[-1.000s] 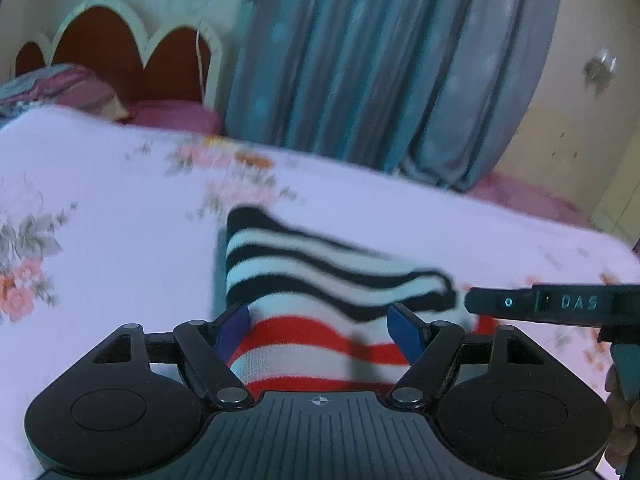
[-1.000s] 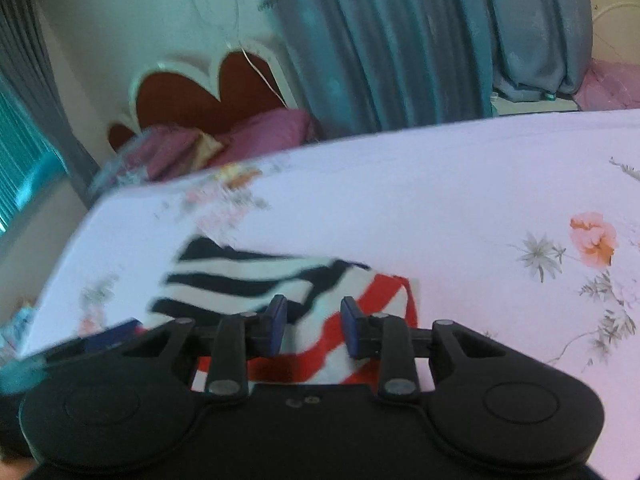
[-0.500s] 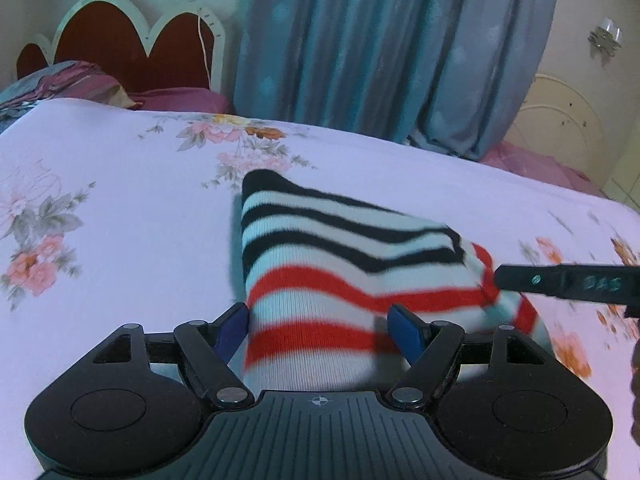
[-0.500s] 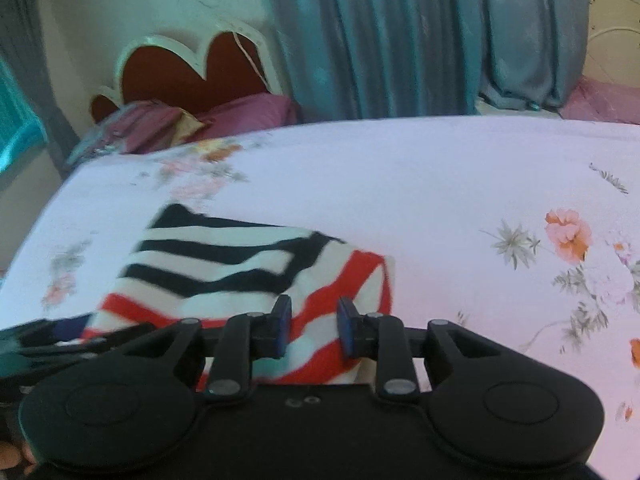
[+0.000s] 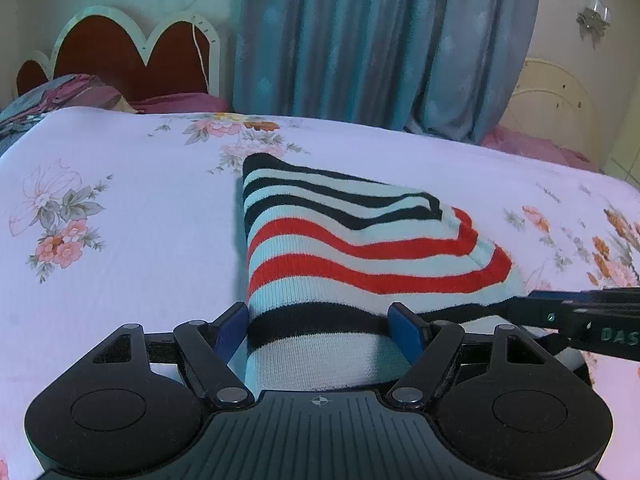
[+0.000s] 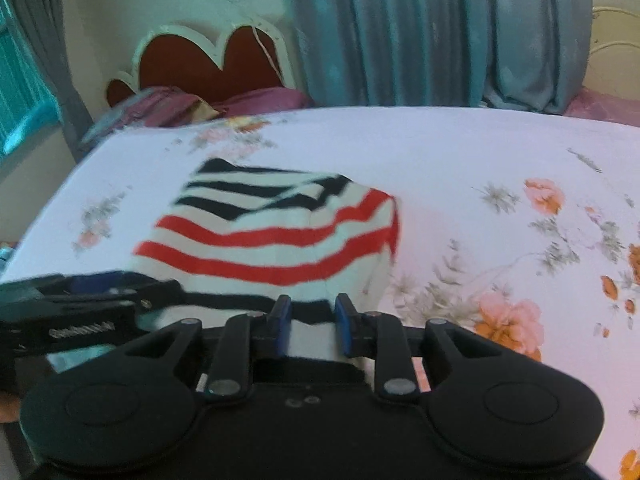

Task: Fold small clothes
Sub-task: 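Press the bundle's sides straight with both open grippers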

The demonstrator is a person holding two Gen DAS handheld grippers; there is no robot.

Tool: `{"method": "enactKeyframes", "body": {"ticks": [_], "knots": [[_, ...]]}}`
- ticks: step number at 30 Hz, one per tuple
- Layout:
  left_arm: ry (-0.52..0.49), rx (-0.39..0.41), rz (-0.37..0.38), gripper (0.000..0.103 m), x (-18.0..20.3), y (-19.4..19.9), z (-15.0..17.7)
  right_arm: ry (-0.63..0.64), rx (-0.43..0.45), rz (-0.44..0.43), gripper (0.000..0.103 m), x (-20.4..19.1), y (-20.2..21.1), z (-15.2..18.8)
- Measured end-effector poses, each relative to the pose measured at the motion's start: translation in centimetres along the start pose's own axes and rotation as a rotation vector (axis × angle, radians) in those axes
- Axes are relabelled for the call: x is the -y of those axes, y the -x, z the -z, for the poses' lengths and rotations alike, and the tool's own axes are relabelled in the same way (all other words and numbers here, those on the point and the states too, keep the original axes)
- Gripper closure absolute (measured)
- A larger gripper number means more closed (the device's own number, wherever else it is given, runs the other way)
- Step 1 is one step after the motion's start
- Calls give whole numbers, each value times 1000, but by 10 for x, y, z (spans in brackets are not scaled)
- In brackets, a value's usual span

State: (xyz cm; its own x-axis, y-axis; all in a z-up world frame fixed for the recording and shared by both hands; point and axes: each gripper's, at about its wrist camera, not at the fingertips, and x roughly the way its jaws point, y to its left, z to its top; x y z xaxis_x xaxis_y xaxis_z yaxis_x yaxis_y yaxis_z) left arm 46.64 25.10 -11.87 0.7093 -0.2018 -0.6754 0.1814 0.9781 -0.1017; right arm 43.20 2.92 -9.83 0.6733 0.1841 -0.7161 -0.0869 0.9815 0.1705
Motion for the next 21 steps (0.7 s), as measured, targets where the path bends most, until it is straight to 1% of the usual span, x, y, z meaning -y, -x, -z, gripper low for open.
{"method": "enactKeyframes", "body": {"ticks": [2,4,6,9,11,13,16,18,19,21], "knots": [[1,0,5,27,0,-3,1,-13,-31,34,82,6,-10,5],[15,-4,10,27,-2,-3,3,-52,-47,25,82,14,-17,10],[22,-5,9,27,-3,1,3,-58,-46,27,82,13,-16,11],[3,17,27,27,-1,20,8,-44,-25,24,83,7,-2,11],[-15,19,43,27,-1,32,17,-19,-1,12,83,3,13,16],[-44,20,43,27,0,41,29,8,17,15,82,-2,26,25],[-47,-26,41,27,-3,38,45,23,10,42,81,-1,32,36],[-3,-52,56,27,-8,32,52,18,-30,62,82,2,23,46],[7,-57,60,27,-9,31,53,11,-53,66,82,4,17,52],[4,-56,59,27,-9,30,54,-10,-53,66,81,7,12,57]]}}
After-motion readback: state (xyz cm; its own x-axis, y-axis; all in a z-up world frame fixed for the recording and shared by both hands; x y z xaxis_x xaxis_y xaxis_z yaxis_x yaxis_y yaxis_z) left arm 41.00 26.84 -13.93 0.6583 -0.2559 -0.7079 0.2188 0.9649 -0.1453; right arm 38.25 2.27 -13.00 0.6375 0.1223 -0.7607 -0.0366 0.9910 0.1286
